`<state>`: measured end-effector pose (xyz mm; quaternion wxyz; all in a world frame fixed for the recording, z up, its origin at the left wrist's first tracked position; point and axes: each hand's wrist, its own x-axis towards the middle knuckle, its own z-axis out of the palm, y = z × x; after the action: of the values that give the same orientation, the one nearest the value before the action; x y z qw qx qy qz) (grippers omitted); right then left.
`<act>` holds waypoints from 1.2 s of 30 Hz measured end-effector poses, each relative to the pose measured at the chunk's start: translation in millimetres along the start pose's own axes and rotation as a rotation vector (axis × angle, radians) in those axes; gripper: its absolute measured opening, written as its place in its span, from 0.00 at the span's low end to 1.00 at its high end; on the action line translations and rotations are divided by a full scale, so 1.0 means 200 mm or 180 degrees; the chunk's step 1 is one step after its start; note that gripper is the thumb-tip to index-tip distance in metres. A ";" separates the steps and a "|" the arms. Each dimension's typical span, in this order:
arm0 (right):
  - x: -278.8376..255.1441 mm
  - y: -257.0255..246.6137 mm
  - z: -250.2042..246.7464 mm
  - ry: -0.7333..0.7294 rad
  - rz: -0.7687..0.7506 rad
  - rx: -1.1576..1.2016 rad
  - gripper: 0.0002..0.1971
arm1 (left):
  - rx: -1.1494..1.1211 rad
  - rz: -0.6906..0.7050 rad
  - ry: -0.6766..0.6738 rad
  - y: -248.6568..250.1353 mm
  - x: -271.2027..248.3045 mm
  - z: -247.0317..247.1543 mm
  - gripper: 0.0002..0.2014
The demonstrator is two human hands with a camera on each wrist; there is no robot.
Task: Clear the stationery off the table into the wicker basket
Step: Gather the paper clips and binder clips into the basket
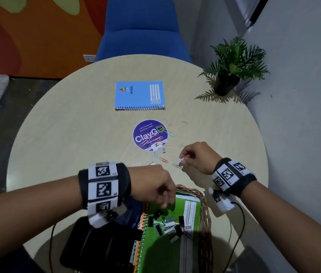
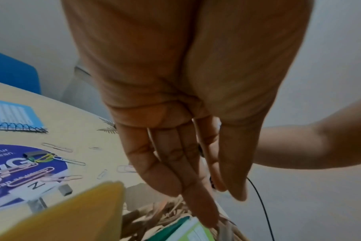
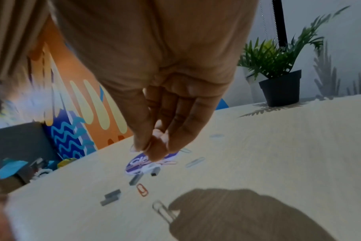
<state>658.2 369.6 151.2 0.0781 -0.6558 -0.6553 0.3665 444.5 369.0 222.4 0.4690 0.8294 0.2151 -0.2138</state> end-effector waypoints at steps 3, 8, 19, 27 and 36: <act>-0.12 -0.02 -0.02 -0.0186 -0.0123 0.0202 0.09 | 0.0144 -0.0104 0.0216 -0.02 -0.03 -0.02 0.10; -0.34 -0.11 -0.02 -0.0686 -0.0237 0.0513 0.08 | 0.0568 -0.0611 0.0993 -0.18 0.00 -0.20 0.06; -0.04 0.00 -0.05 0.0137 0.0054 0.0016 0.09 | 0.1018 -0.1963 0.0471 -0.45 0.39 -0.25 0.13; 0.32 0.11 0.11 0.0179 0.0150 -0.1441 0.10 | 0.1392 -0.2317 -0.0029 -0.62 0.55 -0.20 0.29; 0.31 0.14 0.13 0.0105 0.0422 -0.1346 0.07 | 0.1357 -0.1932 0.0458 -0.54 0.45 -0.25 0.08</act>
<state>658.6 413.8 92.4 -0.0747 -0.7052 -0.6717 0.2145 465.1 476.7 120.6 0.1850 0.8199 0.4342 -0.3242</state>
